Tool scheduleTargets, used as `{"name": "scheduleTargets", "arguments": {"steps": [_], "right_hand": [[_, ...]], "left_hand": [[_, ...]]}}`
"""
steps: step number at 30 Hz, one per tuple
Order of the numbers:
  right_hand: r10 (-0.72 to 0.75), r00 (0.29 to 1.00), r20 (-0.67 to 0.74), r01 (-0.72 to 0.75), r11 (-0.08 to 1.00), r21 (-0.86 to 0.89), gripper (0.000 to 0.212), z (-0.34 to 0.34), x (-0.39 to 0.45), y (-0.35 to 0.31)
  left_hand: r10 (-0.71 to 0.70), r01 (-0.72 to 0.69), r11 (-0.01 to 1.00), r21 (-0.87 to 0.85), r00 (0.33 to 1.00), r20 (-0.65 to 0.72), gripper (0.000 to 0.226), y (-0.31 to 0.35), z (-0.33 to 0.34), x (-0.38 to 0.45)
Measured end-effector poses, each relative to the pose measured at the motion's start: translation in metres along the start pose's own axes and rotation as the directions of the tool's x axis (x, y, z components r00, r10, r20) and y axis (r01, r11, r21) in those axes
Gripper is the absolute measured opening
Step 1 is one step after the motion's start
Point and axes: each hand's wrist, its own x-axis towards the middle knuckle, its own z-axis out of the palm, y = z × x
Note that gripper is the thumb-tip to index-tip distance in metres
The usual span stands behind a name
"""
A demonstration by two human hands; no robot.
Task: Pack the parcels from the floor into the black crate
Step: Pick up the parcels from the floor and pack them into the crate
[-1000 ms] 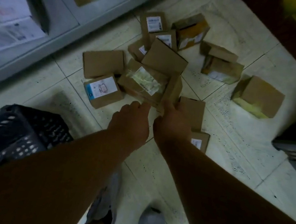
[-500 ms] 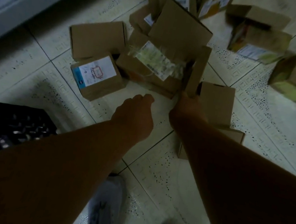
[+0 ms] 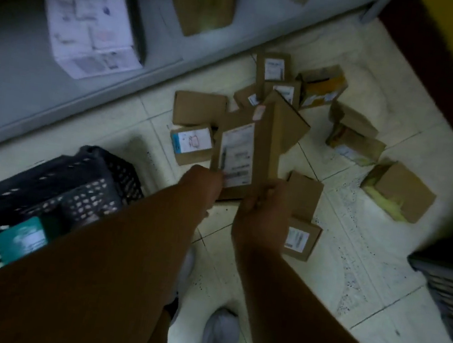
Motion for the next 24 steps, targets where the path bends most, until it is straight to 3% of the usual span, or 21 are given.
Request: {"name": "scheduleTargets", "arguments": {"steps": [3, 5, 8, 10, 12, 14, 17, 20, 22, 24], "right_hand": [[-0.039, 0.997, 0.072, 0.036, 0.999, 0.041, 0.023, -0.008, -0.038, -0.045], [-0.048, 0.991, 0.127, 0.041, 0.997, 0.060, 0.022, -0.010, -0.063, -0.072], [-0.065, 0.964, 0.258, 0.061, 0.998, 0.023, 0.036, -0.007, -0.098, -0.107], [-0.112, 0.926, 0.361, 0.133, 0.991, -0.033, 0.057, -0.003, -0.122, -0.120], [-0.135, 0.889, 0.437, 0.158, 0.987, -0.017, 0.064, 0.005, -0.137, -0.125], [-0.088, 0.898, 0.430, 0.083, 0.996, 0.032, 0.061, 0.021, -0.145, -0.125], [0.055, 0.909, 0.414, -0.103, 0.990, 0.094, 0.062, 0.058, -0.158, -0.114], [0.223, 0.888, 0.401, -0.300, 0.944, 0.138, 0.051, 0.097, -0.189, -0.097], [0.311, 0.881, 0.356, -0.382, 0.912, 0.147, 0.045, 0.121, -0.212, -0.093], [0.385, 0.870, 0.308, -0.439, 0.889, 0.127, 0.041, 0.146, -0.233, -0.094]], "left_hand": [[-0.072, 0.052, 0.920, -0.388, 0.997, -0.037, 0.026, -0.004, -0.043, -0.042], [-0.043, -0.026, 0.863, -0.505, 0.991, -0.124, 0.024, -0.015, -0.075, -0.061], [-0.051, -0.133, 0.824, -0.551, 0.951, -0.306, 0.019, -0.043, -0.124, -0.087], [-0.087, -0.154, 0.796, -0.585, 0.928, -0.363, 0.018, -0.070, -0.155, -0.102], [-0.080, -0.168, 0.816, -0.553, 0.915, -0.395, 0.021, -0.095, -0.179, -0.106], [-0.057, -0.164, 0.861, -0.480, 0.909, -0.413, 0.024, -0.118, -0.198, -0.101], [-0.118, -0.125, 0.844, -0.521, 0.905, -0.409, 0.020, -0.153, -0.216, -0.094], [-0.291, -0.078, 0.727, -0.682, 0.865, -0.409, 0.007, -0.188, -0.227, -0.084], [-0.376, -0.067, 0.641, -0.765, 0.841, -0.389, 0.019, -0.203, -0.232, -0.079], [-0.374, -0.058, 0.607, -0.793, 0.859, -0.349, 0.033, -0.215, -0.243, -0.076]]}}
